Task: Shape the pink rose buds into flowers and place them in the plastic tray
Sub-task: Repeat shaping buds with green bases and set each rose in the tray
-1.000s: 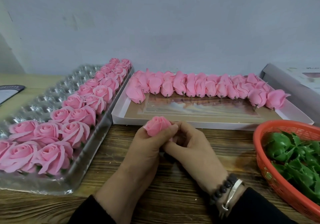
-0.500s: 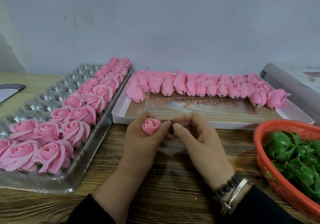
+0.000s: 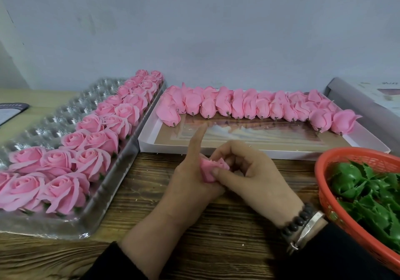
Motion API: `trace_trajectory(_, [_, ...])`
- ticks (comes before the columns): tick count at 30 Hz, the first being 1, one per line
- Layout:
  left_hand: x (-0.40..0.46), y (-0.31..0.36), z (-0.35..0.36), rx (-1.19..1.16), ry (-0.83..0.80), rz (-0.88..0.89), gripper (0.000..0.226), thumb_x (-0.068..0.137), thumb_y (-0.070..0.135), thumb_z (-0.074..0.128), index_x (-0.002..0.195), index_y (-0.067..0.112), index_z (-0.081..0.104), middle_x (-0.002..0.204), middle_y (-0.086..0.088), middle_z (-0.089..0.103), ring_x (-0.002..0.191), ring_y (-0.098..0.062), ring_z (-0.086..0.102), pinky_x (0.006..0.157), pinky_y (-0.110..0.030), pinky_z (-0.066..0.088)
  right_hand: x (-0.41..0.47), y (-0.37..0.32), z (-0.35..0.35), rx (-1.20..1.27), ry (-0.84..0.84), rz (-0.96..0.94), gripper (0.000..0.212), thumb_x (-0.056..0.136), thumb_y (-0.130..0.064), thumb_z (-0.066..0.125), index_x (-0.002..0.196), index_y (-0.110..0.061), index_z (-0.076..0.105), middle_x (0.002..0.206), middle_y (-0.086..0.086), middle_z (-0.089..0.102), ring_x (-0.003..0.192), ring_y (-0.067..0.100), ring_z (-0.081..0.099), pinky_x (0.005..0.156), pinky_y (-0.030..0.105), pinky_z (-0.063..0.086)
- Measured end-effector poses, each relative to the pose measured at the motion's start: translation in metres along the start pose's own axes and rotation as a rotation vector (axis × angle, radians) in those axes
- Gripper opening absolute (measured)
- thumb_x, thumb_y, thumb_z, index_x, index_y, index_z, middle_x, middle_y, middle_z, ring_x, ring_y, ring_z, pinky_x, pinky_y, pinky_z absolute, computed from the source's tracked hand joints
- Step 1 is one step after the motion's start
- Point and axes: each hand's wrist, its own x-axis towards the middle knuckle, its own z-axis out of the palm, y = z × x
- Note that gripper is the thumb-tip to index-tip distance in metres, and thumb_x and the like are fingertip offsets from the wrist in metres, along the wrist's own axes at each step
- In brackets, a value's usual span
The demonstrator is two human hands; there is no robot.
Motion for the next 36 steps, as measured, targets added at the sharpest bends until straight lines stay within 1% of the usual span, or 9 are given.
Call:
trace_trajectory(5, [0.0,0.004,-0.002,0.042,0.028,-0.099,0.036,0.067,0.014,0.077,0.096,0.019,0.056,0.086,0.001,0.066,0.076,-0.008,0.06,0.062,-0.018,0.05,0.0,0.001,-0.002,0.16,0.043,0.007,0.019,0.079,0.001,0.068,0.08,-0.018,0.066,0.073,0.02,0.056,0.061,0.014,0.052,0.05,0.021,0.049])
trace_trajectory(7, [-0.001,0.005,-0.002,0.048,-0.017,-0.087,0.025,0.069,0.01,0.074,0.089,0.014,0.061,0.084,-0.004,0.068,0.078,-0.014,0.062,0.068,-0.027,0.052,0.0,0.001,-0.001,0.092,0.018,-0.025,0.02,0.078,0.0,0.069,0.079,-0.02,0.066,0.077,0.017,0.06,0.063,0.013,0.054,0.055,0.019,0.049])
trace_trajectory(11, [-0.002,0.011,-0.002,0.018,-0.047,-0.044,0.021,0.072,-0.003,0.07,0.091,0.001,0.064,0.088,-0.013,0.069,0.085,-0.025,0.065,0.075,-0.031,0.052,0.001,-0.002,0.003,-0.162,-0.024,-0.104,0.028,0.078,-0.001,0.07,0.075,-0.028,0.065,0.084,-0.011,0.061,0.08,0.002,0.059,0.071,0.016,0.047])
trace_trajectory(14, [-0.002,0.011,-0.003,-0.005,-0.053,-0.025,0.017,0.075,-0.007,0.066,0.088,0.003,0.067,0.084,-0.011,0.07,0.08,-0.018,0.066,0.066,-0.022,0.052,-0.001,-0.003,0.006,-0.208,-0.019,-0.132,0.019,0.08,-0.008,0.07,0.081,-0.027,0.066,0.088,-0.015,0.061,0.089,0.006,0.058,0.075,0.024,0.051])
trace_trajectory(17, [-0.002,0.013,-0.002,-0.181,0.015,-0.038,0.009,0.076,0.001,0.068,0.084,0.005,0.068,0.077,-0.008,0.071,0.071,-0.015,0.067,0.06,-0.02,0.052,-0.003,-0.003,0.009,-0.181,0.096,-0.174,0.023,0.083,-0.023,0.061,0.098,-0.041,0.059,0.094,-0.017,0.06,0.09,0.001,0.057,0.075,0.013,0.046])
trace_trajectory(20, [-0.001,0.013,0.0,-0.375,0.089,-0.075,0.018,0.071,0.024,0.07,0.081,0.008,0.072,0.08,-0.014,0.071,0.075,-0.025,0.067,0.062,-0.033,0.054,-0.001,0.003,0.011,-0.01,0.239,-0.108,0.037,0.084,-0.003,0.054,0.099,-0.036,0.05,0.096,-0.011,0.059,0.082,-0.001,0.056,0.073,0.01,0.044])
trace_trajectory(23, [0.0,0.016,0.002,-0.586,0.153,-0.077,0.008,0.068,0.02,0.066,0.063,0.018,0.072,0.067,-0.006,0.068,0.063,-0.015,0.066,0.055,-0.023,0.052,0.001,0.007,0.019,0.105,0.156,0.033,0.045,0.075,0.014,0.055,0.093,-0.026,0.048,0.091,-0.003,0.06,0.079,0.003,0.057,0.071,0.012,0.044])
trace_trajectory(32, [0.0,0.01,0.006,-0.721,0.071,-0.189,0.041,0.068,0.019,0.067,0.098,-0.009,0.061,0.085,-0.02,0.062,0.078,-0.024,0.063,0.074,-0.029,0.055,0.0,0.009,0.028,0.061,0.083,0.087,0.028,0.072,0.001,0.066,0.089,-0.017,0.054,0.08,0.001,0.065,0.074,0.011,0.062,0.07,0.026,0.05])
trace_trajectory(36, [0.0,0.011,0.002,-0.724,0.036,-0.24,0.025,0.066,0.028,0.069,0.078,0.007,0.069,0.083,-0.019,0.059,0.079,-0.029,0.059,0.07,-0.03,0.054,0.0,0.006,0.024,0.108,-0.001,0.1,0.01,0.077,-0.007,0.066,0.086,-0.009,0.061,0.071,0.01,0.061,0.065,0.012,0.055,0.062,0.027,0.047])
